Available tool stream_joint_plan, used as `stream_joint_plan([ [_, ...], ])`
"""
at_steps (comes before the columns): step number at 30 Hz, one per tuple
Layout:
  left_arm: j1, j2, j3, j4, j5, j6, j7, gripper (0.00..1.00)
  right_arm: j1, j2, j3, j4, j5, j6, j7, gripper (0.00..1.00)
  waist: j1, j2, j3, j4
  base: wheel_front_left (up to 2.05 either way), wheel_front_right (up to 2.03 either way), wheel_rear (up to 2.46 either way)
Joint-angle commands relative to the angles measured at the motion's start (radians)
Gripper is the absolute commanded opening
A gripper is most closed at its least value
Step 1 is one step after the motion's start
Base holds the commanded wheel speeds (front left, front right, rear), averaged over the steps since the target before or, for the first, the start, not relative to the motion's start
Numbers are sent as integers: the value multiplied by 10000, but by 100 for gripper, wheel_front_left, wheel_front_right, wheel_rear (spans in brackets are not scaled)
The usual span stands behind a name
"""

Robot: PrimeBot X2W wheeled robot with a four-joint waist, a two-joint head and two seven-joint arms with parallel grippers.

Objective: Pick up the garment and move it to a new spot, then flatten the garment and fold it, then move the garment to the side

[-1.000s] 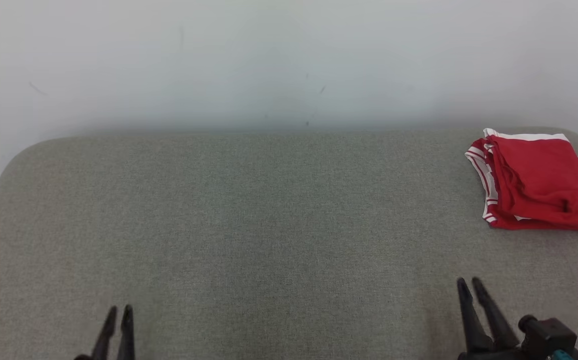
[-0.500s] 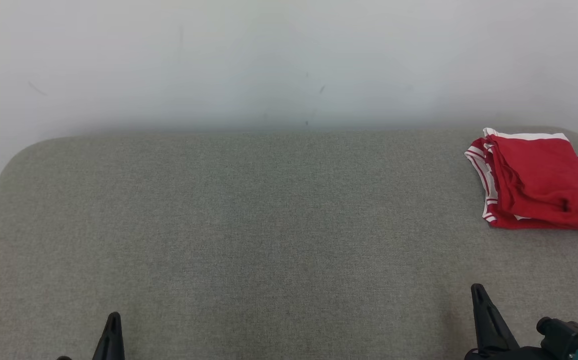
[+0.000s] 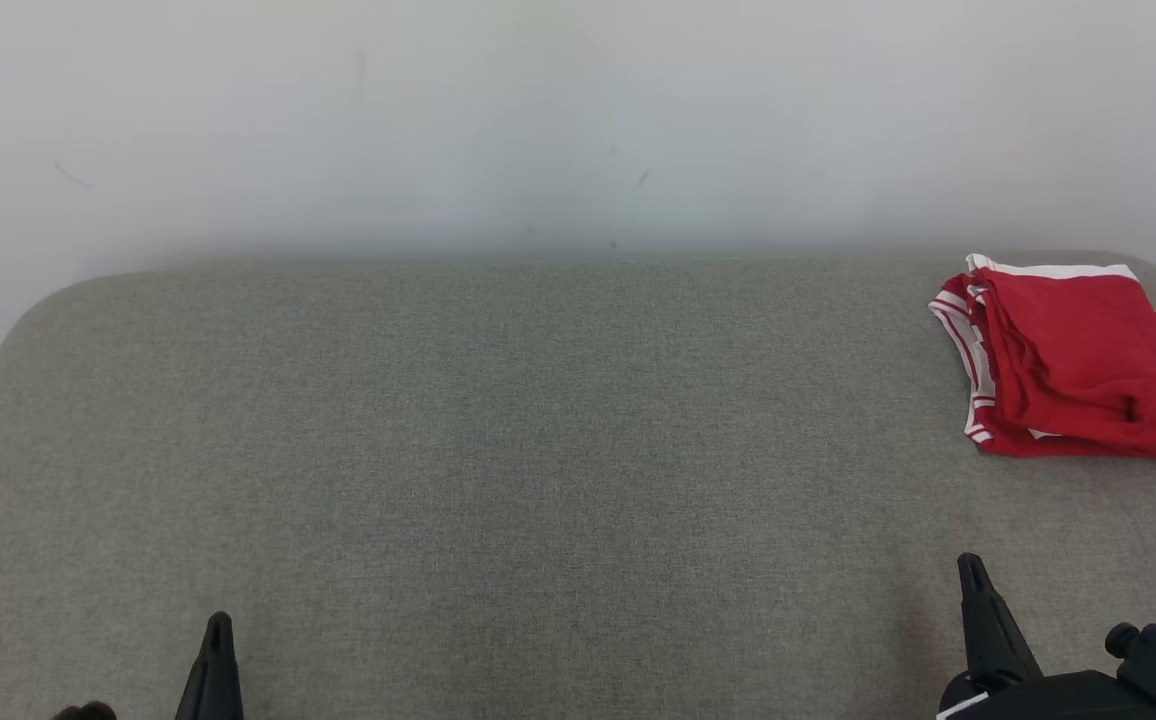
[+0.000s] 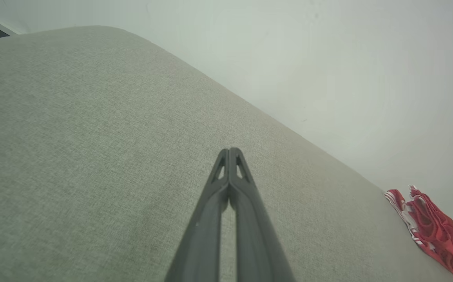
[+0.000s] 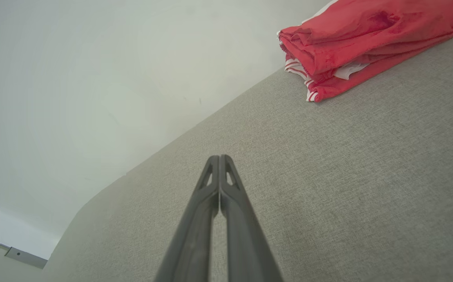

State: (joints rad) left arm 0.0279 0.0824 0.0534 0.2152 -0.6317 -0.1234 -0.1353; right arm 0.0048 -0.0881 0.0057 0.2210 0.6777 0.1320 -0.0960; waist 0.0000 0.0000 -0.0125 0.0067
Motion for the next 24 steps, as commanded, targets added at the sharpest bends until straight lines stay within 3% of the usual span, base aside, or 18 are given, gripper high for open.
stream_joint_plan([
  [1,-309,14,71,-97,-425,-28,82,0,-244,0,-83,-114,382,-5,60,0,0,0,2,0,0,0,0],
  [24,-685,-98,260,32,-3583,-53,900,0,-566,112,-443,-6,3425,-10,730,0,0,0,40,-17,0,0,0],
])
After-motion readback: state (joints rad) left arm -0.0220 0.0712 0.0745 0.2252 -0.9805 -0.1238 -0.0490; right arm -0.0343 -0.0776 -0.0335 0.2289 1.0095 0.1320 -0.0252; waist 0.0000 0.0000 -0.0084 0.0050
